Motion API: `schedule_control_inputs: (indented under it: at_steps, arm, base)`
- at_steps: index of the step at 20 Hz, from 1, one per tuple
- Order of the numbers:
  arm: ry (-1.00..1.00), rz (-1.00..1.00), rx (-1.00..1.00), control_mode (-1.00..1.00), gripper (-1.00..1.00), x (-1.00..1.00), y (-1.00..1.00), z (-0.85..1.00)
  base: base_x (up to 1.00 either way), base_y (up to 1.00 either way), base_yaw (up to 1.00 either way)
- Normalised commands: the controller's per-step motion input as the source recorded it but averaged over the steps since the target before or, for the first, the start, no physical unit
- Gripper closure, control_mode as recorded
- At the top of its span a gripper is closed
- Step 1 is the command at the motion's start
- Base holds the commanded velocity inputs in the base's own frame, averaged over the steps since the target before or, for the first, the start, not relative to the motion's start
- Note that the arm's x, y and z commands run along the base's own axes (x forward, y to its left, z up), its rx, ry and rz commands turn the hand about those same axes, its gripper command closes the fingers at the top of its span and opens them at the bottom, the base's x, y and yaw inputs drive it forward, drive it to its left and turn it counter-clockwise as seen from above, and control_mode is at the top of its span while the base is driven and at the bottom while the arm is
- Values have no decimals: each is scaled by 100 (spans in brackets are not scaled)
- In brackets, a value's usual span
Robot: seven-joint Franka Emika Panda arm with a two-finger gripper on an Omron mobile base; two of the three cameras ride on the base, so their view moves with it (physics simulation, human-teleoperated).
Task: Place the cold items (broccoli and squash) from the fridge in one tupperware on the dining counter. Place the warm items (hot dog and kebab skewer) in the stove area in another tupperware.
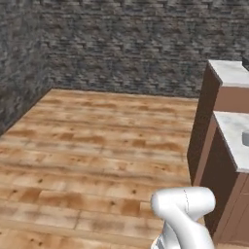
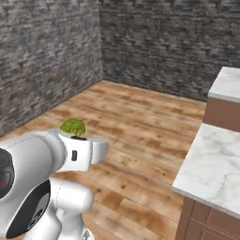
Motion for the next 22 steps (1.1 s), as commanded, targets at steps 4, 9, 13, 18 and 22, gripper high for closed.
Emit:
schedule_control_inputs:
  at_steps: [4, 9, 13, 18, 22]
  arm:
    - [0, 0, 0, 100, 100, 0, 0, 0]
    - [0, 0, 0, 100, 100, 0, 0, 0]
    - [0, 0, 0, 100, 100, 0, 0, 0]
    - [0, 0, 0, 100, 100, 0, 0, 0]
    - [0, 0, 0, 100, 100, 0, 0, 0]
  base:
    - [100, 70, -53]
    - [100, 74, -54]
    - [100, 76, -57]
    - [100, 80, -60]
    - [100, 84, -59]
